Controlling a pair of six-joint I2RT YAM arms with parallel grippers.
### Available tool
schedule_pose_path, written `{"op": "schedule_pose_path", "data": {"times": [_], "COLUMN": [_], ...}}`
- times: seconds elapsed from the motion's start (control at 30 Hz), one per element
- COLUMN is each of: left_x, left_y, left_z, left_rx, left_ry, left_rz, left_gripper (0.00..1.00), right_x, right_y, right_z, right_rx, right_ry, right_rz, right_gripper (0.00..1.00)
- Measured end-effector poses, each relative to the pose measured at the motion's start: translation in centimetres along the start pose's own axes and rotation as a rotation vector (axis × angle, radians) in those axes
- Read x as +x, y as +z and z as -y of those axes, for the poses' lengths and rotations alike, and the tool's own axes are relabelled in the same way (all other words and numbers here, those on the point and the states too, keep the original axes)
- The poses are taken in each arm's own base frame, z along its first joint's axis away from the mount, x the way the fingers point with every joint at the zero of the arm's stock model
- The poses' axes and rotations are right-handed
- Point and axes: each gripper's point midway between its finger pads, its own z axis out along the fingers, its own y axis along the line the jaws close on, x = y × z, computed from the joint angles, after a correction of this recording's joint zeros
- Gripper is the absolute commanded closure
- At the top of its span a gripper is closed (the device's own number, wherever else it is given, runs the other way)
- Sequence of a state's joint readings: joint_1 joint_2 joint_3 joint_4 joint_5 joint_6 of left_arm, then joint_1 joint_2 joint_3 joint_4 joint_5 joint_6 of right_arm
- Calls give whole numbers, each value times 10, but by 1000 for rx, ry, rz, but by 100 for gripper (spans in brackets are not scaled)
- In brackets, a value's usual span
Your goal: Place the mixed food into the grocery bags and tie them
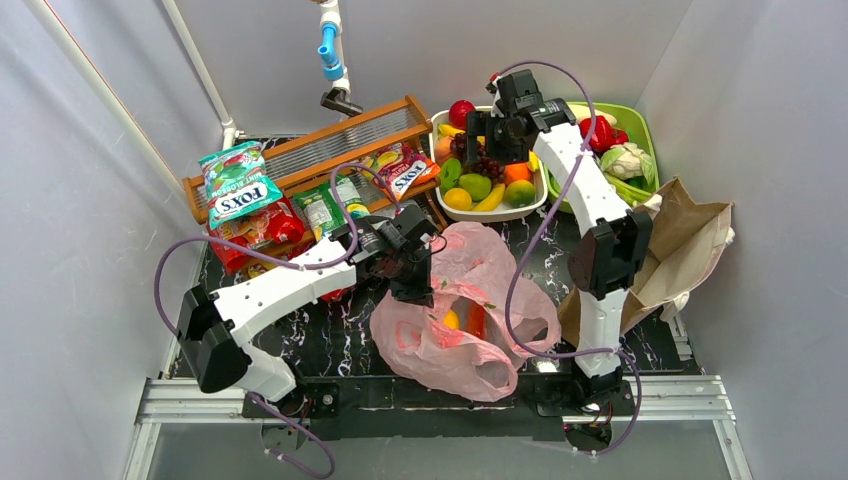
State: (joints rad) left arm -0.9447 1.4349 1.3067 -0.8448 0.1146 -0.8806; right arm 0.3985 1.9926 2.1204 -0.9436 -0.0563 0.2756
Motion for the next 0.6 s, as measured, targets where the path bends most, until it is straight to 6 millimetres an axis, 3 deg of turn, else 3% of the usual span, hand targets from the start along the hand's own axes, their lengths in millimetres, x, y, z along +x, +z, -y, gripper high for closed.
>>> {"op": "schedule_pose_path", "data": {"times": [0.2, 0.4, 0.6], "left_x": [1, 0, -1], "left_y": [6, 8, 17], "left_z": [-2, -1, -1], "left_rx": [-14, -13, -24], "left_ry": [4, 4, 2], "left_rz": [-13, -14, -26], "left_gripper": [100, 100, 100], "right_x": [-10, -12, -16], "right_y": [27, 44, 55], "right_z": [15, 25, 30], "right_rx": [37, 55, 60], "right_ry": [-2, 5, 16], "right_rz": [-6, -16, -10], "right_gripper": [16, 35, 40]}}
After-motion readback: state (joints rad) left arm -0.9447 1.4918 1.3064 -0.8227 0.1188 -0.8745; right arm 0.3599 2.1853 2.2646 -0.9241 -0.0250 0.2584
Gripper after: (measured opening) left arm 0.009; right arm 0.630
